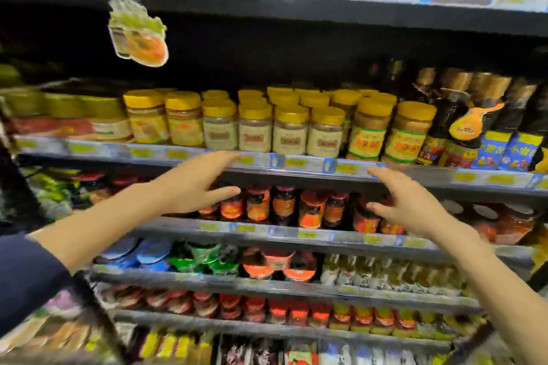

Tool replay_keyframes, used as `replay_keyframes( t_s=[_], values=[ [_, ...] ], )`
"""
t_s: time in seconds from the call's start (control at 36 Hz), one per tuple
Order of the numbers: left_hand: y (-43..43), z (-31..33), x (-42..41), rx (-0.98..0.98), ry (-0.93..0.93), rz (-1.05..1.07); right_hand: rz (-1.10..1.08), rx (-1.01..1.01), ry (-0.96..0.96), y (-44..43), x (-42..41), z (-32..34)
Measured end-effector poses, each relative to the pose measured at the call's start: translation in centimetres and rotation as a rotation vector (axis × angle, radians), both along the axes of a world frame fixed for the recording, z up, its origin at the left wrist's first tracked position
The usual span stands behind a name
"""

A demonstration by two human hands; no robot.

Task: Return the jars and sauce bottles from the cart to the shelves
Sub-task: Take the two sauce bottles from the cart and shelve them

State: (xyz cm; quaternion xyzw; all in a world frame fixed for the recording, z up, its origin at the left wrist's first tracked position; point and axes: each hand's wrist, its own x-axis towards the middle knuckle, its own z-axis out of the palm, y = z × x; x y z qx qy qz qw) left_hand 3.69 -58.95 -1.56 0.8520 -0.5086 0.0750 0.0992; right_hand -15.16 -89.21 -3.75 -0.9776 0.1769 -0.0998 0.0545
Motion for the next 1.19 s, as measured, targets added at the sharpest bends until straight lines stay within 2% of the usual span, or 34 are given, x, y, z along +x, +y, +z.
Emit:
replay_keyframes(
  t_s=[0.25,0.53,0.75,0.94,1.19],
  values=[
    [20.2,-3.5,-0.7,0.125,0.181,0.385,0.238,-0.002,0.172,13.6,5.3,-2.9],
    [38.7,-6.4,-2.5,0.184,0.186,0.766,0.648,-0.039,0.241,30.8,16.6,-5.4],
    [48.3,-8.8,-1.3,0.218,0.201,1.050,0.970,-0.007,0.284,44.9,26.5,-5.8],
    [54.3,-9.9,0.3,0.254,0.312,1.288,1.187,-0.015,0.315,55.3,33.9,-6.2],
    [60.1,-12.6,0.0,0.171,0.408,1.510,1.434,-0.016,0.366,66.7,39.2,-7.4]
  ],
)
